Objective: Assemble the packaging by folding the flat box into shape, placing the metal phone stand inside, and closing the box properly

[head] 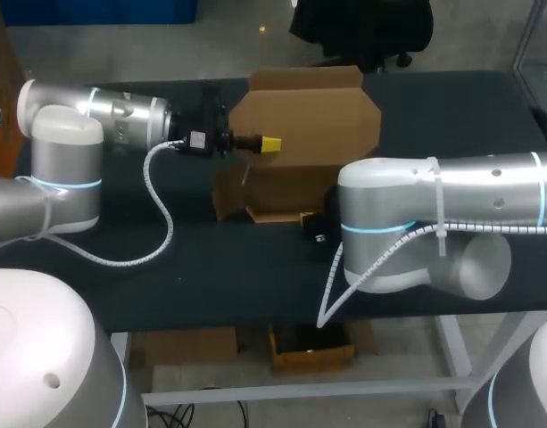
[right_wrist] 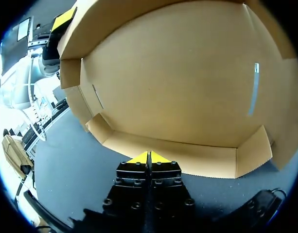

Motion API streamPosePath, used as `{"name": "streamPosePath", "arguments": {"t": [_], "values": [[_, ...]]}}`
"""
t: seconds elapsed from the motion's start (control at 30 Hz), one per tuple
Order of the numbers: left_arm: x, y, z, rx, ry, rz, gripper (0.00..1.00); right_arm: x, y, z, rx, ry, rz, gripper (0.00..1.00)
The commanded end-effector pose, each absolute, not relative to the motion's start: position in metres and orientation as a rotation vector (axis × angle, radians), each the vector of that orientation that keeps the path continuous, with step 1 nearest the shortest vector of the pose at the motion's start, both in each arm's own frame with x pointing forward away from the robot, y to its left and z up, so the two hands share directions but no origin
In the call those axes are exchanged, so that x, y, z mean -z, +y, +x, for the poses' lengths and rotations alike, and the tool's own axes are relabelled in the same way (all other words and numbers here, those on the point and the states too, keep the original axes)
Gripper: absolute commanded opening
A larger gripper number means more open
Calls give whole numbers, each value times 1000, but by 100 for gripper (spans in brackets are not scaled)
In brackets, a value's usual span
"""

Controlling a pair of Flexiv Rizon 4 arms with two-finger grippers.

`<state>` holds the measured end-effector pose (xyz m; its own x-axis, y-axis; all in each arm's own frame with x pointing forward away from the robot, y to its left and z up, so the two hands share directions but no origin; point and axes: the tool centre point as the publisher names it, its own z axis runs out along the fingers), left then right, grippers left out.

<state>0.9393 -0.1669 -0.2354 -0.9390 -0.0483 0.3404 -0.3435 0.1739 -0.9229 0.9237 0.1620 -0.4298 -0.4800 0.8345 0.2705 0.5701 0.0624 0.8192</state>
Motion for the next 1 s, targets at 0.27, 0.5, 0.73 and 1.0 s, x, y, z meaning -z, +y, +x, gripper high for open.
{"name": "streamPosePath", "arguments": {"t": [0.27,0.5,0.73,1.0], "values": [[239,-167,939,-1843,-2218,382,0,434,165,924,-1376,2063,1419,0],[239,-167,939,-1843,-2218,382,0,423,161,910,-1374,2029,1396,0],[239,-167,939,-1843,-2218,382,0,402,154,887,-1403,1999,1352,0],[239,-167,939,-1843,-2218,382,0,387,135,861,-1433,2023,1327,0]]}}
